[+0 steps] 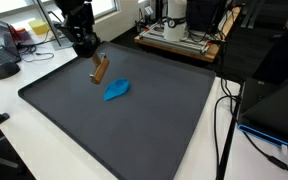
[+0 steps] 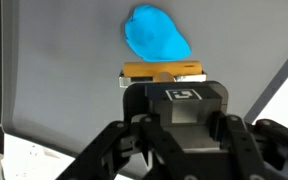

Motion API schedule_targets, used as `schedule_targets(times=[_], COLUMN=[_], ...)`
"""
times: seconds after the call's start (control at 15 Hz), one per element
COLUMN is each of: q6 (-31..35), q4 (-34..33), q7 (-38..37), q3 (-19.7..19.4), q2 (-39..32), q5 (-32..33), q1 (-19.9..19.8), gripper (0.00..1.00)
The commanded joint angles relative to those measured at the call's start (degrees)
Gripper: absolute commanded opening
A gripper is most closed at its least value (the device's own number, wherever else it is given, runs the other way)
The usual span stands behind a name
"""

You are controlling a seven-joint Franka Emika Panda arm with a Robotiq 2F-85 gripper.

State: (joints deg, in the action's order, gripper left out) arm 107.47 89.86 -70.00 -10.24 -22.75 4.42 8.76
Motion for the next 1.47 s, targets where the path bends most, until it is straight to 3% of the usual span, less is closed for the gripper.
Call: schedule_targets(times=[0.0,0.4,0.87,0.93,1.27,1.33,1.4], q6=[4.49,8.52,7.84,6.54,6.53,6.53,4.93], q4=[10.76,18.88,22.1,19.53,20.12,20.12,18.57], q7=[-9.94,-23.71,-37.37,-33.93,-36.26,-36.26,-38.16], q3=[1.8,6.84,13.27,13.5,14.59,14.55,14.95], q2=[8.02,13.9,14.99,12.77,12.77,12.78,11.0], q5=[6.82,18.03,32.3,27.85,30.64,30.67,32.37], q1=[2.3,4.8,7.17,5.25,6.16,6.11,7.11], gripper=[0.23,0.23,0.23,0.48,0.48,0.23,0.23])
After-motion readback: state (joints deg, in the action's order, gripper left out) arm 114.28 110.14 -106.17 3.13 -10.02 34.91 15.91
